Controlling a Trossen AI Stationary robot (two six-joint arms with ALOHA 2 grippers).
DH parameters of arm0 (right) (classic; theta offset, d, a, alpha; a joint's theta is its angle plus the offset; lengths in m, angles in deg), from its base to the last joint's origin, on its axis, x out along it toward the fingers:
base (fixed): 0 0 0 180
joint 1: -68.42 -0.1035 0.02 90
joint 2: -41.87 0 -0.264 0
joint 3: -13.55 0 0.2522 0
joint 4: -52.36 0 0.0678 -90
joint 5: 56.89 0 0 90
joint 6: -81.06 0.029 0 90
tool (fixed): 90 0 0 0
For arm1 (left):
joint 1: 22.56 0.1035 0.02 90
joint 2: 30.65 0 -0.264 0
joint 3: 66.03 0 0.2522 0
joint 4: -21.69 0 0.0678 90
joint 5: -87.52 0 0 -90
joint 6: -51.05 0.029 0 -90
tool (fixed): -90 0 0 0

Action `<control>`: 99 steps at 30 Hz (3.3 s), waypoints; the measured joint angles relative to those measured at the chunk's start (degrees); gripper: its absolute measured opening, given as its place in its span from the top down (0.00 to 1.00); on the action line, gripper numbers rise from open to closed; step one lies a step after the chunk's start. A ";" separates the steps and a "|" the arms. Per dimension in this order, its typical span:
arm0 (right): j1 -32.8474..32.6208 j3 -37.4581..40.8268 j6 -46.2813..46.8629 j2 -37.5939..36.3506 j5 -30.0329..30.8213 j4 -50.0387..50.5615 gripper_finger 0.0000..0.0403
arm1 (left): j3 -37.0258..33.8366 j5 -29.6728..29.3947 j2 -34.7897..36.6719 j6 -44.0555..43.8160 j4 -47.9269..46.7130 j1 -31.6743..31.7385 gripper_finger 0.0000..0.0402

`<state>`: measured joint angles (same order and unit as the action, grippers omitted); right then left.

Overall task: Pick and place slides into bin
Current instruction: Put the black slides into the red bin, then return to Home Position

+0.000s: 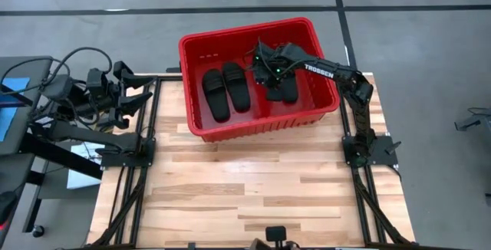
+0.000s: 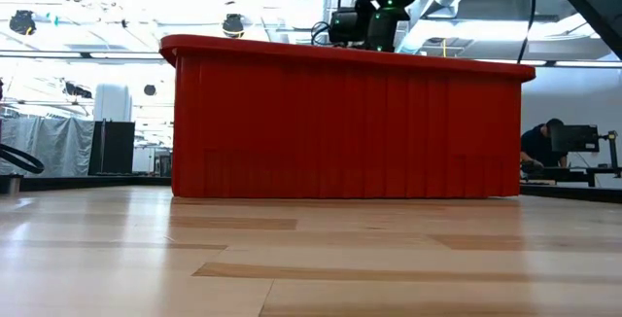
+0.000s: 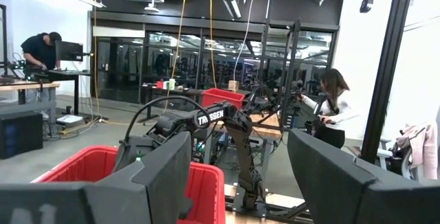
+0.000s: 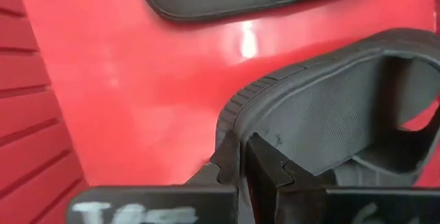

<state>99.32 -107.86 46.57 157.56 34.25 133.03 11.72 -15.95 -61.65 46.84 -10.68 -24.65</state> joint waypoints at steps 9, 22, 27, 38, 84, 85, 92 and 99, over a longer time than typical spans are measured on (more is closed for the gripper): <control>0.24 1.03 0.42 -0.03 -1.52 0.16 1.00 | 0.00 0.03 0.00 -0.01 0.02 0.00 0.42; -0.12 7.76 1.46 -0.10 -1.53 -0.85 1.00 | 0.00 1.22 0.00 -0.04 0.02 0.00 0.42; -0.70 7.89 1.47 -0.10 -1.51 -2.02 0.99 | 0.00 1.22 0.00 -0.56 0.02 -0.01 0.42; -1.62 7.89 1.49 -0.10 -1.24 -5.70 0.76 | 0.00 1.25 -0.02 -0.61 -0.46 0.00 0.42; -1.58 -26.80 6.70 -6.94 15.86 16.33 0.64 | 0.07 0.32 -2.89 7.67 7.19 -0.01 0.42; -1.57 -26.81 8.32 -7.50 15.81 16.98 0.65 | 0.07 -1.08 -3.58 8.40 7.24 -0.04 0.42; -1.66 -26.77 13.71 -8.97 15.57 23.11 0.66 | 0.07 -27.99 -9.76 16.00 8.97 0.02 0.42; -1.66 -26.78 14.49 -8.91 15.24 23.11 0.66 | 0.07 -35.80 -16.72 27.49 10.49 3.94 0.42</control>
<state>97.66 -134.64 61.06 148.65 49.49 156.14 11.78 -51.75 -78.37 74.33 -0.19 -20.71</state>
